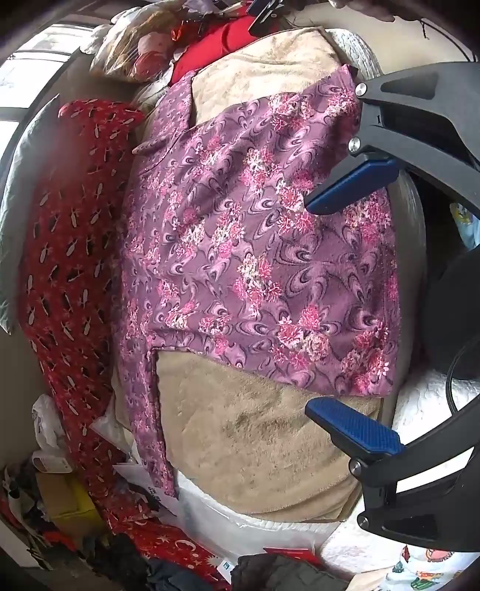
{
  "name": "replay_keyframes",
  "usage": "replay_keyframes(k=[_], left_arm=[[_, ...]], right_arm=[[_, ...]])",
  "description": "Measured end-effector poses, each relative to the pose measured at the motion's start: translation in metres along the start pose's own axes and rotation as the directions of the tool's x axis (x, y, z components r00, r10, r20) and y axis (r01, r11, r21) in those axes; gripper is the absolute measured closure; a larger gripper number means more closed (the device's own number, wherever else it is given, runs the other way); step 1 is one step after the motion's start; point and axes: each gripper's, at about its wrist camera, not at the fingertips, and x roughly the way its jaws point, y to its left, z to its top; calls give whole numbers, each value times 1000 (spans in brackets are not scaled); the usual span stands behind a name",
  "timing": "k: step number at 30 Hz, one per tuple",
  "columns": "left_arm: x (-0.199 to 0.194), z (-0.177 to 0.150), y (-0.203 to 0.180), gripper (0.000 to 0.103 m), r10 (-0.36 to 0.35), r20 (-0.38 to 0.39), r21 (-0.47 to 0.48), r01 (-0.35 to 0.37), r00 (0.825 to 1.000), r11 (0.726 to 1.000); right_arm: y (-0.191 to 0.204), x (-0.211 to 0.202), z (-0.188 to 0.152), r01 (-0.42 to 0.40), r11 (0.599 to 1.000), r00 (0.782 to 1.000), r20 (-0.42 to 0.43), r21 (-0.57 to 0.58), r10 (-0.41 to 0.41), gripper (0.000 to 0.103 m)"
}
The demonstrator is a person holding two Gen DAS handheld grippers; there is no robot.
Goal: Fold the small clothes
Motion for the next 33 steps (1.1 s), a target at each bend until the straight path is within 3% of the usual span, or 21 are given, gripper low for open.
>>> replay_keyframes(k=[19,27,33], left_arm=[[6,12,-8,3,-23,-11,5,24,1000,1000],[-7,11,-8,3,-7,73,16,6,997,1000],[-8,0,-14,3,-19,58,28,17,998,999]], right_arm=[[-5,14,0,-9,999,1000,-17,34,9,1],[-5,11,0,-40,998,999,-6,54,41,1],[-2,3,-2,-61,996,998,-9,64,61,1]])
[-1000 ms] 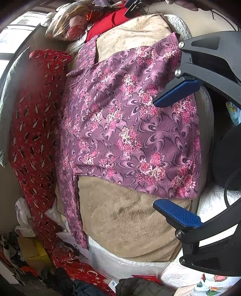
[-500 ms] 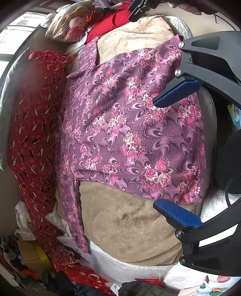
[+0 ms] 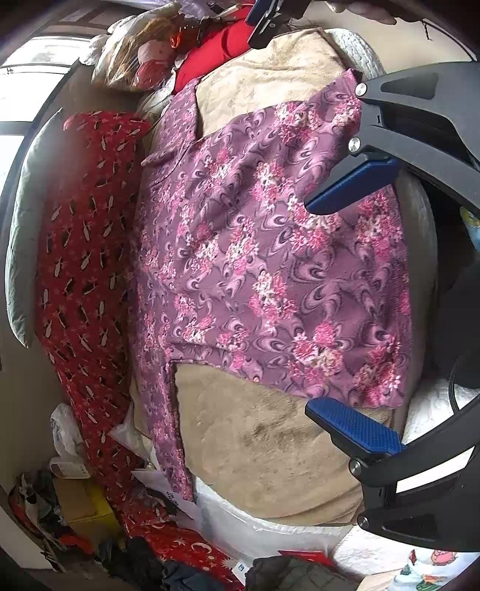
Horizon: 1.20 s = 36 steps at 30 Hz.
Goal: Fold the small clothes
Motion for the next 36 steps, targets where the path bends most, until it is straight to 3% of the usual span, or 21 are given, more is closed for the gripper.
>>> replay_keyframes(k=[7,20,36], left_arm=[[-13,-5,-7,3,-28,5,-2,28,1000,1000],[-25,-10,-32,3,-51,10,51,50,999,997],[-4,-7,-34,3,-64,-57,30,66,996,997]], right_arm=[[3,-20,-5,35,998,999,36,-43,-34,1],[-9,-42,-16,24,1000,994,110,-16,-22,1],[-15,-25,-20,9,1000,999,39,5,-9,1]])
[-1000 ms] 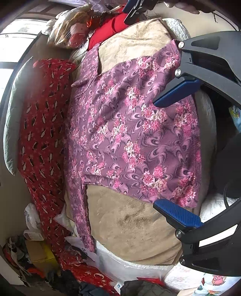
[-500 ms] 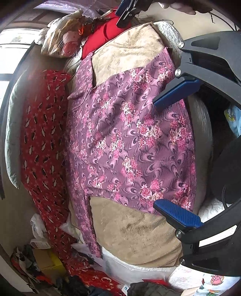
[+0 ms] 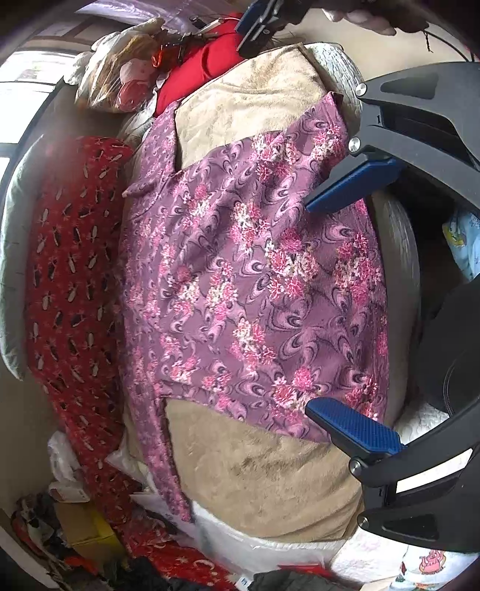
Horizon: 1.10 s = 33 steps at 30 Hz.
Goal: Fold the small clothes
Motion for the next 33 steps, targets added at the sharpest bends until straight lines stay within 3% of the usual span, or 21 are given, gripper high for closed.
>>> replay_keyframes(k=[4,7,11,14,16,17,18,19,21,22,24,26,28,31,32,33], left_arm=[[22,4,27,3,5,-70,-76,-10,998,997],[48,3,71,3,37,-157,-183,-66,987,981],[77,-13,133,3,45,-256,-345,-134,966,929],[98,-25,152,3,29,-326,-365,-154,945,918],[109,-31,151,3,-2,-360,-357,-136,933,924],[115,-36,149,6,-34,-376,-357,-111,926,927],[119,-39,145,27,-66,-384,-361,-84,921,929],[123,-41,142,58,-100,-393,-360,-53,914,931],[124,-40,138,89,-121,-411,-332,-24,904,943],[121,-39,140,94,-131,-405,-333,-13,905,943],[104,-33,149,96,-156,-375,-357,13,914,934],[93,-34,159,96,-137,-363,-353,0,922,936],[94,-43,165,96,-99,-387,-336,-40,917,941],[101,-58,178,96,-92,-440,-338,-70,893,939],[97,-60,184,96,-129,-420,-366,-38,898,930],[94,-56,184,96,-139,-407,-374,-25,903,927]], right_arm=[[-7,24,-4,16,1000,998,-59,11,-15,1],[-18,48,-13,20,999,991,-130,48,-14,1],[-26,85,-30,-18,996,965,-259,89,41,2],[-23,111,-44,-79,989,930,-348,122,118,11],[-17,124,-54,-147,977,896,-397,157,199,33],[-10,130,-59,-189,968,871,-427,163,242,51],[-4,131,-61,-205,968,862,-441,146,249,67],[2,130,-62,-209,973,866,-442,100,232,75],[4,121,-57,-227,972,877,-423,57,229,96],[0,114,-52,-244,968,880,-404,64,248,97],[-17,89,-35,-301,948,893,-318,106,319,98],[-26,67,-23,-311,946,907,-269,91,324,99],[-27,64,-24,-286,958,909,-306,39,284,100],[-29,89,-41,-213,976,876,-449,-31,177,100],[-34,98,-43,-203,979,865,-470,-12,174,98],[-41,100,-40,-199,980,869,-457,28,189,93]])
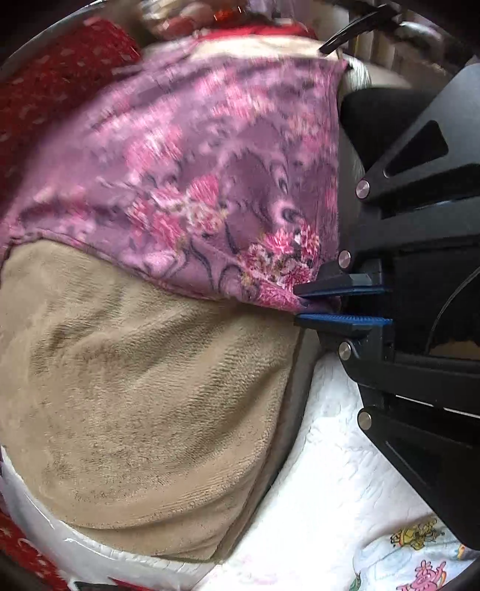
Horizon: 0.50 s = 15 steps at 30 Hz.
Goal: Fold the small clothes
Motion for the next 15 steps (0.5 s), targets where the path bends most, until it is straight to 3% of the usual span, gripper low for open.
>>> replay_keyframes(k=[1,3,5,6,8,9,11,13,15], left_arm=[[-5,3,2,96,-9,14,1,9,1000,1000],[-15,13,-1,92,-4,68,19,3,998,1000],[-18,31,-9,77,16,111,28,-19,994,999],[-16,37,-11,62,18,115,21,-21,993,1000],[1,47,-9,59,25,107,-14,-23,994,1000],[6,46,-12,59,25,95,-22,-23,995,1000],[13,45,-21,59,13,77,-31,-11,997,999],[14,49,-29,58,19,90,-12,-18,996,1000],[15,49,-39,57,84,100,26,-87,992,996]], right_arm=[[-11,-3,9,-23,998,999,38,66,20,91],[-28,-6,28,-95,981,991,106,167,78,64],[-33,0,49,-129,969,981,168,211,94,45],[-31,7,60,-115,969,981,180,217,76,43],[-21,33,81,-90,974,985,165,209,56,43],[-16,45,85,-82,975,988,144,207,52,53],[-2,67,95,-69,983,992,111,168,51,97],[4,59,98,-59,989,986,162,133,37,100],[-9,40,98,-31,987,969,249,154,-8,100]])
